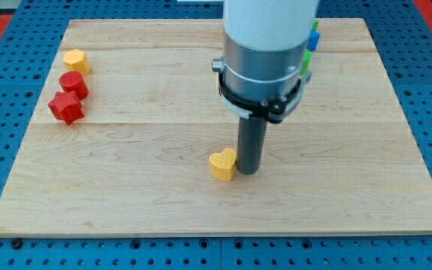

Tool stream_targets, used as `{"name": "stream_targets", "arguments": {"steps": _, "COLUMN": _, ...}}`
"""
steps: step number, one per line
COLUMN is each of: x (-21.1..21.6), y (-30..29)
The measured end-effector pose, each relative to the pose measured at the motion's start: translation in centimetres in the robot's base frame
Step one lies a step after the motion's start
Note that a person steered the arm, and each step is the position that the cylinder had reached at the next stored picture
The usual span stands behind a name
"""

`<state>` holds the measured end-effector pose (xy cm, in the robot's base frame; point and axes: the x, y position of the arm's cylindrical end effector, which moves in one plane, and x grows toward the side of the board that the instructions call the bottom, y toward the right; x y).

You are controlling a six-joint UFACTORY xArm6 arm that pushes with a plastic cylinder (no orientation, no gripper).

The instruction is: Move the red star into the red circle

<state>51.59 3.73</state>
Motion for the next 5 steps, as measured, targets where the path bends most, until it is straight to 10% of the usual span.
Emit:
{"name": "stream_targets", "arguments": {"steps": 1, "x": -3.3, "y": 0.0}}
{"name": "stream_targets", "arguments": {"steps": 3, "x": 3.9, "y": -3.9}}
{"name": "stream_targets", "arguments": {"steps": 5, "x": -0.7, "y": -9.2}}
